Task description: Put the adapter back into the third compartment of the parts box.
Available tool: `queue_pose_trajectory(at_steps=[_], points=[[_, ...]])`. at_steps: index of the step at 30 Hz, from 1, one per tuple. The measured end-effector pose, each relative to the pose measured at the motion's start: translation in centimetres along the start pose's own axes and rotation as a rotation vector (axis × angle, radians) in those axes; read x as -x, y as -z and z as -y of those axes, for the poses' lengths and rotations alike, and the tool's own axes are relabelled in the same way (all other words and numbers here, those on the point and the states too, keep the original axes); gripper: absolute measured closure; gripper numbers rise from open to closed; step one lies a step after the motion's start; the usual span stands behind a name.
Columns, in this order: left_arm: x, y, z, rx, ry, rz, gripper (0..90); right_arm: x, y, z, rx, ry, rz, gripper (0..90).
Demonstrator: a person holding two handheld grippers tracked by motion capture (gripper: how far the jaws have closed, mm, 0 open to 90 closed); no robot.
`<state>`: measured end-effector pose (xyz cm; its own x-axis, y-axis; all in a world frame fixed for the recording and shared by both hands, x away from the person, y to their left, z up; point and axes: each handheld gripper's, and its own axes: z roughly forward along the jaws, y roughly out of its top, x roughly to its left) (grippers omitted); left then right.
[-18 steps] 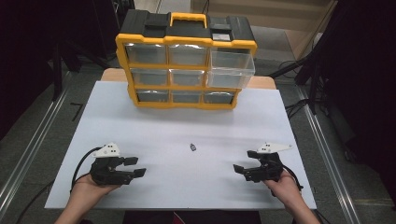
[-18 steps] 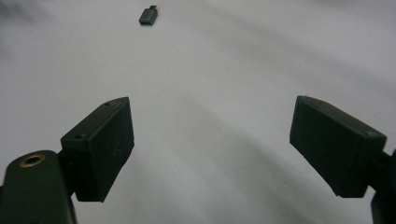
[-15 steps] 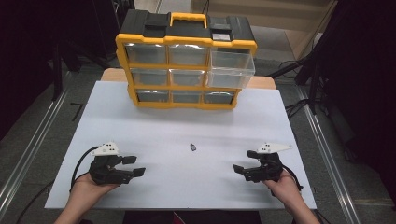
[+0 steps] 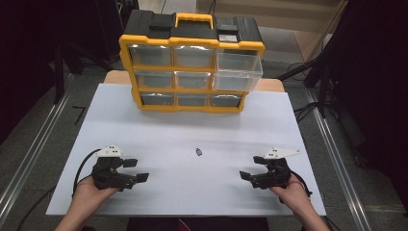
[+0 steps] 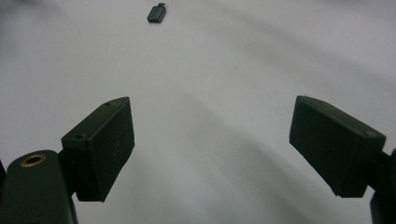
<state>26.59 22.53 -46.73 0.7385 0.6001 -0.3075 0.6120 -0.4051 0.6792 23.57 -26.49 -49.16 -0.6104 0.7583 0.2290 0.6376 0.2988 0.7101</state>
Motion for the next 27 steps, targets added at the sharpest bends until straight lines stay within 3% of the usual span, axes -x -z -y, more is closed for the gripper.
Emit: queue_pose_trajectory(at_steps=[27], points=[[0.31, -0.12, 0.08, 0.012, -0.015, -0.015, 23.9, 0.18, 0.03, -0.05, -0.015, -0.018, -0.037, 14.9]])
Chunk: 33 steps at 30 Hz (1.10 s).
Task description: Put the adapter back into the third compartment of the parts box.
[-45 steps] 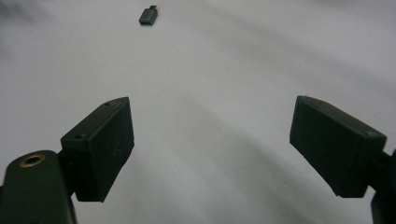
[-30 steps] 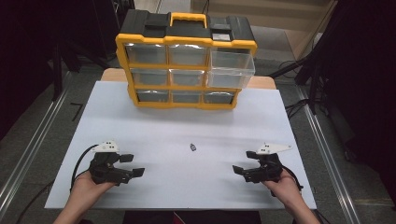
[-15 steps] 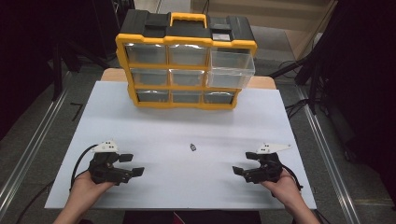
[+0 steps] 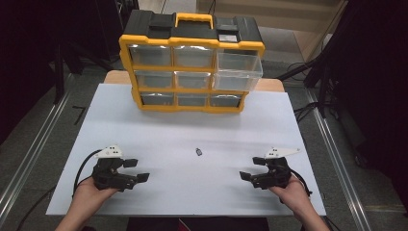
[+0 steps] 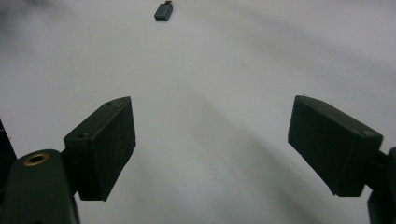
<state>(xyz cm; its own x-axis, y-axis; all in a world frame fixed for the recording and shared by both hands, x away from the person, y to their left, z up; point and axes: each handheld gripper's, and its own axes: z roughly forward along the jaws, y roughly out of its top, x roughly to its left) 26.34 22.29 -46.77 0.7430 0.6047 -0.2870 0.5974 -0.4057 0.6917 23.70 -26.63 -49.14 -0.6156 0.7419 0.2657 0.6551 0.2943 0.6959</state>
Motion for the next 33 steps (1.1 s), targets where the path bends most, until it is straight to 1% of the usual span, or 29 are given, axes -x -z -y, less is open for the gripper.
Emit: queue_pose_trajectory(at_steps=[4, 9, 10, 12, 13, 14, 15, 18, 22, 26, 28, 30, 33], points=[[0.0, 0.0, 0.0, 0.000, 0.002, 0.001, 23.9, 0.0, 0.0, 0.0, -0.003, 0.000, 0.001, 15.3], [-0.2, 0.1, 0.0, 0.013, 0.009, 0.001, 23.9, 0.1, -0.1, -0.2, -0.005, -0.003, 0.005, 15.3], [-0.1, 0.1, 0.0, 0.012, 0.010, -0.001, 23.9, 0.0, -0.2, -0.8, 0.006, 0.004, 0.003, 15.4], [-0.1, 0.1, 0.0, 0.010, 0.008, -0.002, 23.9, -0.1, -0.3, -1.0, 0.008, 0.000, 0.001, 15.4], [-0.1, 0.0, 0.0, 0.006, 0.009, 0.000, 23.9, -0.2, -0.4, -1.6, 0.018, 0.009, -0.009, 15.6], [-0.1, 0.0, 0.0, 0.006, 0.009, 0.000, 23.9, -0.2, -0.4, -1.6, 0.018, 0.009, -0.009, 15.6], [-0.2, 0.0, 0.0, 0.008, 0.008, -0.001, 23.9, -0.3, -0.6, -2.3, 0.022, 0.006, -0.014, 16.0], [-0.2, 0.0, -0.1, 0.011, 0.012, -0.001, 23.9, -0.4, -0.8, -3.0, 0.032, 0.016, -0.018, 16.0], [-0.2, 0.0, 0.0, 0.013, 0.013, -0.001, 23.9, -0.8, -1.2, -3.9, 0.025, 0.045, -0.016, 16.0], [-0.2, 0.1, 0.0, 0.021, 0.015, 0.003, 23.9, -1.1, -1.6, -4.4, 0.021, 0.058, -0.023, 16.0], [-0.2, 0.1, 0.0, 0.020, 0.015, 0.001, 23.9, -1.1, -1.6, -4.5, 0.019, 0.056, -0.027, 16.0], [-0.2, 0.1, 0.0, 0.022, 0.015, 0.004, 23.9, -1.2, -1.6, -4.8, 0.003, 0.056, -0.037, 16.1], [-0.2, 0.1, -0.1, 0.018, 0.013, 0.002, 23.9, -1.1, -1.7, -5.2, 0.001, 0.053, -0.042, 16.2]])
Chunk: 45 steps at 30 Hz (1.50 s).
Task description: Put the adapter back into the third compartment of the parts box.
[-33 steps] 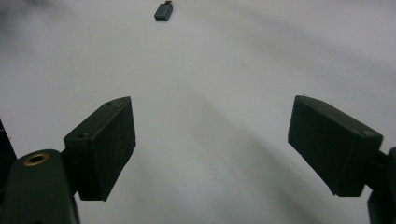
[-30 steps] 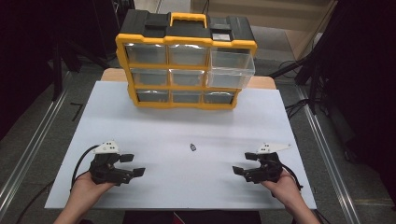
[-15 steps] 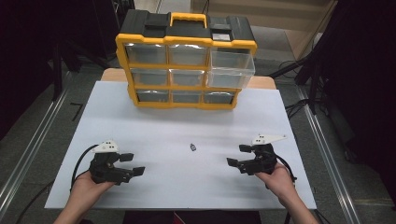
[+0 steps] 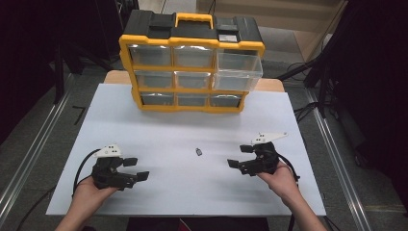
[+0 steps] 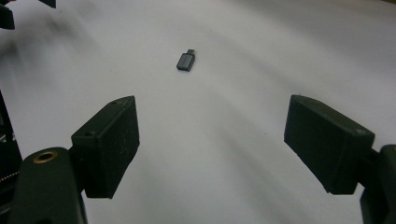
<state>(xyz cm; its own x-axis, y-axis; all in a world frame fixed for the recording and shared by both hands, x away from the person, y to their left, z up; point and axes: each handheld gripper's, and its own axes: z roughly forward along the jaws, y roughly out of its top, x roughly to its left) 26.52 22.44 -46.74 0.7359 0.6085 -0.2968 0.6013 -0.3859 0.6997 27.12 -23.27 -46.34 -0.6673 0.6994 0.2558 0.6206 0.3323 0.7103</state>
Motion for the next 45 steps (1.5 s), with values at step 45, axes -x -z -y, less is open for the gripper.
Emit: queue_pose_trajectory(at_steps=[45], points=[[0.0, 0.1, 0.1, 0.004, 0.005, 0.006, 23.8, -1.5, -5.9, -7.3, -0.051, 0.036, -0.035, 18.5]])
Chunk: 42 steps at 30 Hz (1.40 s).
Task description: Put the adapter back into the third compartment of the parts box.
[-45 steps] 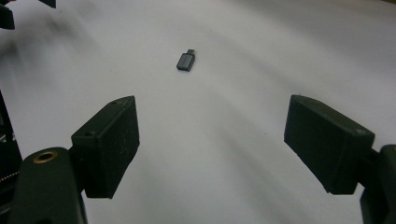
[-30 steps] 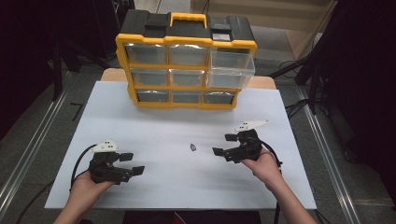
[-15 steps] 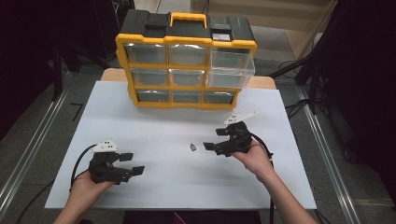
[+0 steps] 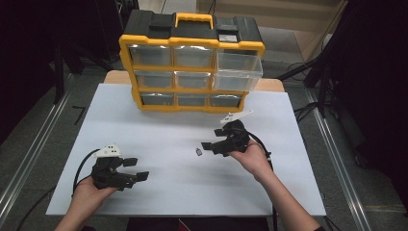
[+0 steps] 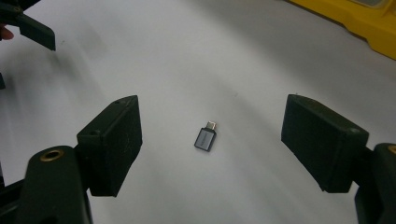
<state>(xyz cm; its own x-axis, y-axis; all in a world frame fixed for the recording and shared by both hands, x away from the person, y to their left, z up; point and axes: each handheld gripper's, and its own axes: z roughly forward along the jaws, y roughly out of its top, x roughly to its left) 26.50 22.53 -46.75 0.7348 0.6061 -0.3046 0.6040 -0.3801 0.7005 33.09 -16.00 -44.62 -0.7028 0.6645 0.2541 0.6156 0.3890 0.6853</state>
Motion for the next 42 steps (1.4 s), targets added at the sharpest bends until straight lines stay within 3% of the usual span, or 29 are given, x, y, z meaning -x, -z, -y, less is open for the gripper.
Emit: queue_pose_trajectory(at_steps=[6, 17, 30, 42], points=[[0.0, -0.1, 0.0, -0.002, -0.003, 0.005, 23.9, 0.1, -1.1, -0.7, -0.002, -0.046, 0.016, 18.5], [0.1, 0.0, 0.0, 0.000, -0.005, 0.011, 23.9, -0.3, -2.6, -1.4, -0.009, -0.015, 0.023, 18.4], [0.2, 0.0, 0.0, -0.003, -0.010, 0.016, 23.9, -0.4, -3.8, -0.6, -0.026, -0.019, 0.016, 20.6], [0.2, 0.0, -0.1, -0.014, -0.016, 0.018, 23.9, -0.2, -5.3, 0.8, -0.090, -0.043, 0.030, 24.4]])
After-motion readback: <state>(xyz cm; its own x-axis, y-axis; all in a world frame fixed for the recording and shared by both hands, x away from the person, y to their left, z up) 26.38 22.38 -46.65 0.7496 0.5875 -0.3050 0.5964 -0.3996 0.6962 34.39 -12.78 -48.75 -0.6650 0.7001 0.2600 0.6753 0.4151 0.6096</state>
